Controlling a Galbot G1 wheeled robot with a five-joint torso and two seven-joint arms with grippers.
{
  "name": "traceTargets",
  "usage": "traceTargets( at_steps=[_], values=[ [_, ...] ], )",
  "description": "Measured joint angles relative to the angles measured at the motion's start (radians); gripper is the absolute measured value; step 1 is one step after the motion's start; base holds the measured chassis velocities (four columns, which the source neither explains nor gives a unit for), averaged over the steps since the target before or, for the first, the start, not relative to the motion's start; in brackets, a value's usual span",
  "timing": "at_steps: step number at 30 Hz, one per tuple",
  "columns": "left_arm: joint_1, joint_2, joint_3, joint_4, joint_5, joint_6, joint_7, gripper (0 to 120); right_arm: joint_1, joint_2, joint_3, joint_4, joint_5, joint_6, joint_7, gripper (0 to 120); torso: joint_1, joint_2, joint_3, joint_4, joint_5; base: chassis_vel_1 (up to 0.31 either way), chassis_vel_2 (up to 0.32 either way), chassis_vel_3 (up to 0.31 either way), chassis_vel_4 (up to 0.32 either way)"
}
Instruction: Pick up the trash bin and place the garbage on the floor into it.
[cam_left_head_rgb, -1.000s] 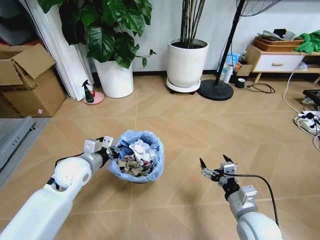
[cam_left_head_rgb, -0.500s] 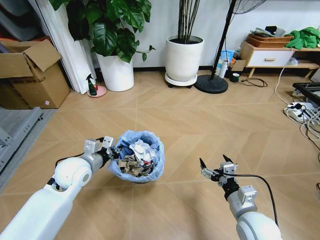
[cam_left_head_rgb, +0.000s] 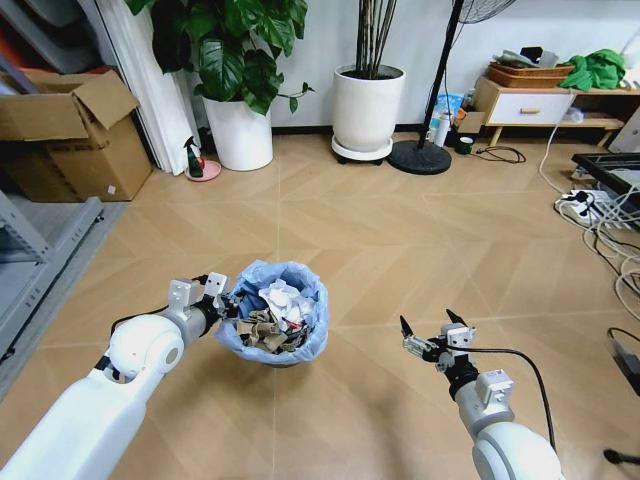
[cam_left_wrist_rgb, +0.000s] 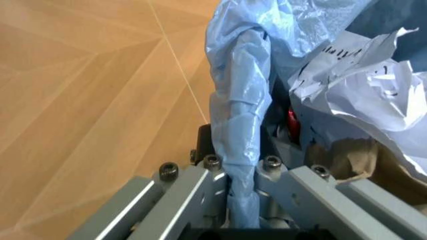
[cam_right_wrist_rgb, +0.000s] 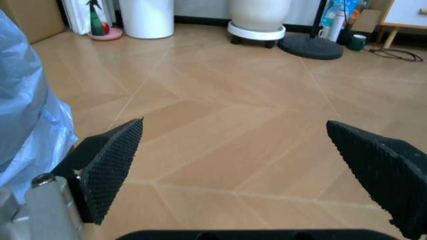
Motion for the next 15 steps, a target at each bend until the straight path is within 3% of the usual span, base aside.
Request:
traceTargets(
  at_steps=[10, 15],
  values=[
    [-0.001, -0.009, 0.000, 0.006, 0.002, 0.000, 0.000, 0, 0.003, 0.001, -0.002, -0.009, 0.002, 0.003, -0.003, 100, 0.000, 0.000, 0.000, -0.0001, -0.0002, 0.209, -0.206, -0.216, 0.213],
    [0.002, -0.013, 0.000, 0.005, 0.001, 0.000, -0.008, 0, 0.006, 0.001, -0.002, -0.012, 0.013, 0.011, -0.003, 100, 0.000, 0.000, 0.000, -0.0002, 0.0000, 0.106, -0.113, -0.100, 0.107]
  ],
)
